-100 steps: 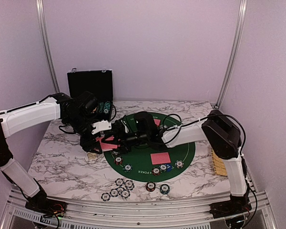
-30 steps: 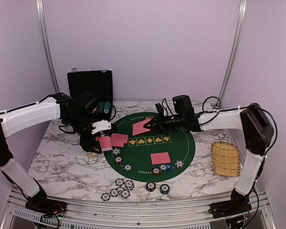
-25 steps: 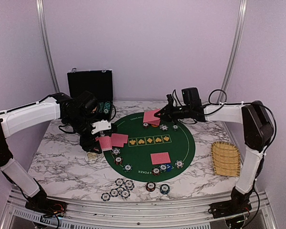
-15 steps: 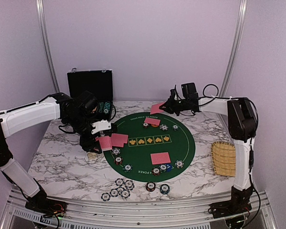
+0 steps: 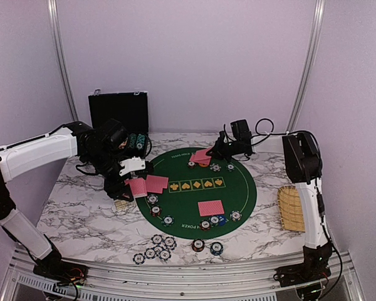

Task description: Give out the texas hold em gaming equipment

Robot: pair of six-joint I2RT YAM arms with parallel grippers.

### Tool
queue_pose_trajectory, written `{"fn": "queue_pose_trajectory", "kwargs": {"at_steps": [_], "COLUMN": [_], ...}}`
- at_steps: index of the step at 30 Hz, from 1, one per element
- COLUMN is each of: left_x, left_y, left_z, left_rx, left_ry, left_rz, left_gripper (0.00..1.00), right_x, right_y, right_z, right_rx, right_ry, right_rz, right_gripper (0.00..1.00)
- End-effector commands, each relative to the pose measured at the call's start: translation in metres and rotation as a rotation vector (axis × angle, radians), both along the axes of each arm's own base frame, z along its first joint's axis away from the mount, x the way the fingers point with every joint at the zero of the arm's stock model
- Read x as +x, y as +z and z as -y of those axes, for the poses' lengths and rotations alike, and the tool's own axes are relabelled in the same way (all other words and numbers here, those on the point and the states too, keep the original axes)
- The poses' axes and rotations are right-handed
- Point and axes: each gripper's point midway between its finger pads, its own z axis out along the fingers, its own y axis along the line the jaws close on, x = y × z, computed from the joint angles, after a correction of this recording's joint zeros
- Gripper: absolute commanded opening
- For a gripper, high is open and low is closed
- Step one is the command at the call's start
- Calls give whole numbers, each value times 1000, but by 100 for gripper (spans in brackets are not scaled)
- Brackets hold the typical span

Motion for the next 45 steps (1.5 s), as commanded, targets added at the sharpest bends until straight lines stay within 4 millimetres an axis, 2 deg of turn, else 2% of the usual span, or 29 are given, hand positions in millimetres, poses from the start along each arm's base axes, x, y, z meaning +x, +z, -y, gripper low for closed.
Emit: {"fn": "queue_pose_trajectory", "kwargs": {"at_steps": [1, 5, 8, 23, 27, 30, 34, 37, 38, 40, 45], "left_x": [-8, -9, -9, -10, -10, -9, -8, -8, -7, -6, -3], "left_y": [5, 5, 4, 5, 6, 6, 5, 5, 5, 6, 7], "left_z": [-4, -4, -4, -5, -5, -5, -3, -2, -2, -1, 1], "left_rx": [-7, -6, -5, -5, -6, -6, -9, -7, -8, -9, -13], "left_ry": [-9, -9, -10, -7, -10, -8, -10, -8, -7, -7, 0], "left_rz": [-5, -7, -9, -11, -8, -8, -15, -17, -16, -12, -14], "left_gripper": [2, 2, 2, 2, 2, 2, 2, 2, 2, 2, 3], "right_x": [16, 17, 16, 16, 12, 4, -22, -55, -69, -100, -177], "right_y": [8, 0, 3, 30, 47, 73, 101, 114, 123, 120, 132], "right_z": [-1, 5, 10, 34, 41, 39, 24, 6, -2, -16, -63], "right_rx": [14, -46, -81, -238, -265, -236, -169, -108, -77, -29, 113], "right_ry": [-15, -28, -36, -73, -91, -90, -55, 1, 26, 78, 223], "right_rz": [30, 16, 21, 74, 103, 152, 197, 211, 223, 206, 200], "right_gripper": [4, 33, 45, 75, 79, 82, 87, 91, 92, 94, 96]}}
